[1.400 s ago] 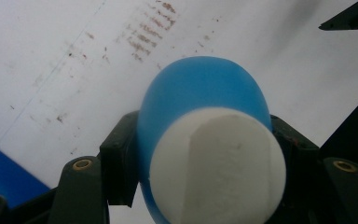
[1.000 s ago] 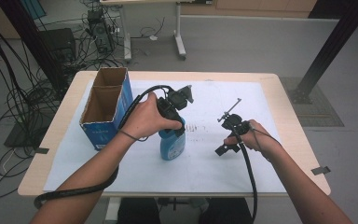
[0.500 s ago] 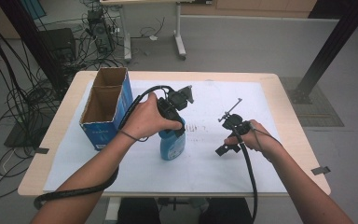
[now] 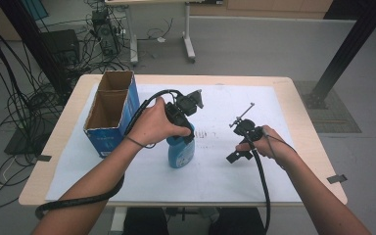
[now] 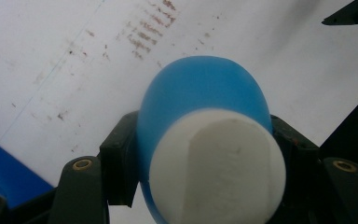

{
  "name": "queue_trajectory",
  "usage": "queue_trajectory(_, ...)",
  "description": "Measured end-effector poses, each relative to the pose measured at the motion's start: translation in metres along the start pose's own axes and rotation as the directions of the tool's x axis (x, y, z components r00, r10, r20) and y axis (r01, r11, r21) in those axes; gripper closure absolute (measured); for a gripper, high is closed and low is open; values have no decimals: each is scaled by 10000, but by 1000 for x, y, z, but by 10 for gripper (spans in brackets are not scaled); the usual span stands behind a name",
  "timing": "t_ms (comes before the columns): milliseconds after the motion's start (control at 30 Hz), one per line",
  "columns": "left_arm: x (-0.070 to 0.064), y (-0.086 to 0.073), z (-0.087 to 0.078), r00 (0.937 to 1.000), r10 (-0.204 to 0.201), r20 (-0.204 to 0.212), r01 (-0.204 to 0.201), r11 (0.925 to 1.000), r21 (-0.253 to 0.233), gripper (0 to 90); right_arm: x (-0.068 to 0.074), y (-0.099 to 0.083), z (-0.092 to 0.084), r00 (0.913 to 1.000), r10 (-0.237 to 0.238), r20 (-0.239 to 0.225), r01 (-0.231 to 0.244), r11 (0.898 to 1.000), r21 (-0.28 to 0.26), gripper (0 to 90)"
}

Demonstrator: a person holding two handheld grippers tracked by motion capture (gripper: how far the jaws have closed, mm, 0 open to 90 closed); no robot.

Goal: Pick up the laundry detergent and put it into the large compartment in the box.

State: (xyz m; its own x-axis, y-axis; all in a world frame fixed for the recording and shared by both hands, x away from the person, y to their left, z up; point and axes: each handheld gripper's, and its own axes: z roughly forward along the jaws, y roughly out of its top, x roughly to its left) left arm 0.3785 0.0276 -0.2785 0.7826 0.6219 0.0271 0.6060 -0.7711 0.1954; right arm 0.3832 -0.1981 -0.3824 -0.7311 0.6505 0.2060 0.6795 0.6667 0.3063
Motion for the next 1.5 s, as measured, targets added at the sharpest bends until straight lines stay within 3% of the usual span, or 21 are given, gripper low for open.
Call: queue_trajectory(1500, 0, 0, 0, 10000, -55, 3, 55, 10000, -23, 376, -2, 0, 0, 10000, -23, -46, 23, 10000, 33, 114)
